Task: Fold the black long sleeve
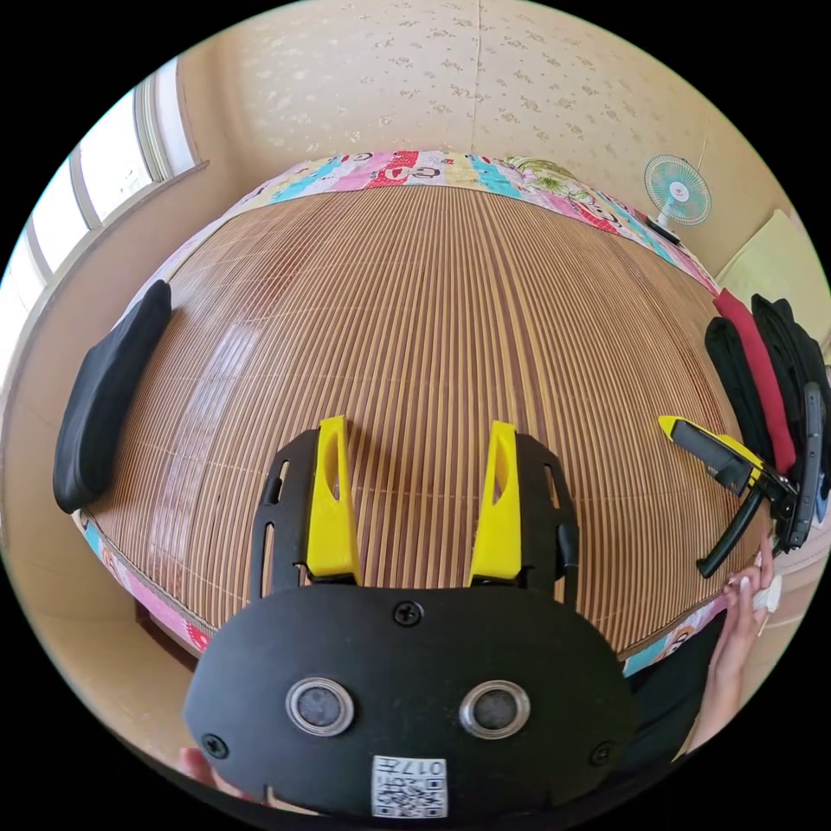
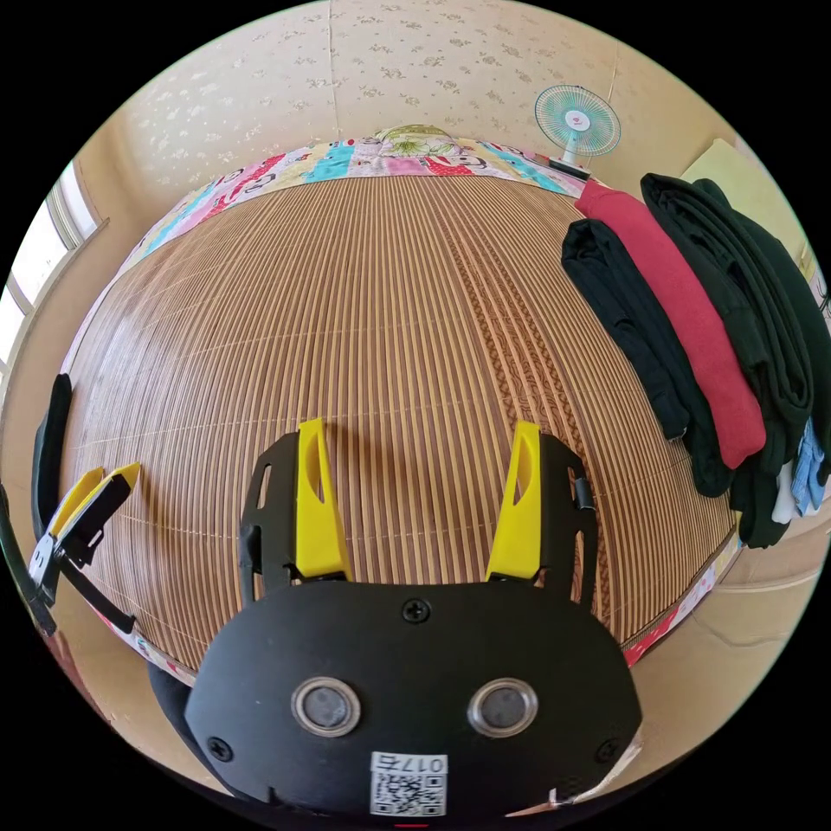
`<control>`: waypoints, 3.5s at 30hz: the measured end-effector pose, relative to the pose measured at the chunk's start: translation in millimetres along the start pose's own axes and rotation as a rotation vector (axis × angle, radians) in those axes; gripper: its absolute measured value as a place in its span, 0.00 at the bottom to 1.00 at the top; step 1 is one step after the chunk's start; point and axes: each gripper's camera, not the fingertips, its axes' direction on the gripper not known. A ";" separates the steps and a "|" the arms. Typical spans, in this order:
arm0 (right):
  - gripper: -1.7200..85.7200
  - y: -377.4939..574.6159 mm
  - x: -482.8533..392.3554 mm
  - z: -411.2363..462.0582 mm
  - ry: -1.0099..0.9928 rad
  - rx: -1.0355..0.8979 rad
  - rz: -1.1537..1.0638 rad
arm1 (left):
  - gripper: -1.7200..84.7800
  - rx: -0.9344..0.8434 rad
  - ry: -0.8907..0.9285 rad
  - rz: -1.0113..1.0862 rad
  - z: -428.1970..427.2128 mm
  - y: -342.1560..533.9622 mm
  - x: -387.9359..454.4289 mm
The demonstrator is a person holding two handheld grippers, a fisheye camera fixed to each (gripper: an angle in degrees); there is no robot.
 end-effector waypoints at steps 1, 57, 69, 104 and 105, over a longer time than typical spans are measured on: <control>0.33 0.9 0.4 -0.2 0.000 0.000 0.000 | 0.27 0.000 -0.001 0.000 -0.3 0.0 -0.4; 0.33 19.9 57.7 -7.2 0.011 -0.005 0.003 | 0.27 0.012 -0.001 0.001 -7.1 -15.2 -62.2; 0.33 17.8 67.8 -7.2 0.012 -0.005 0.004 | 0.27 0.013 -0.004 0.002 -7.4 -18.3 -66.6; 0.33 15.7 71.2 -17.1 0.025 -0.013 0.005 | 0.27 0.021 -0.029 0.012 -26.7 -15.8 -45.5; 0.33 16.0 70.6 -17.5 0.025 -0.013 0.004 | 0.27 0.023 -0.029 0.012 -28.5 -15.0 -43.9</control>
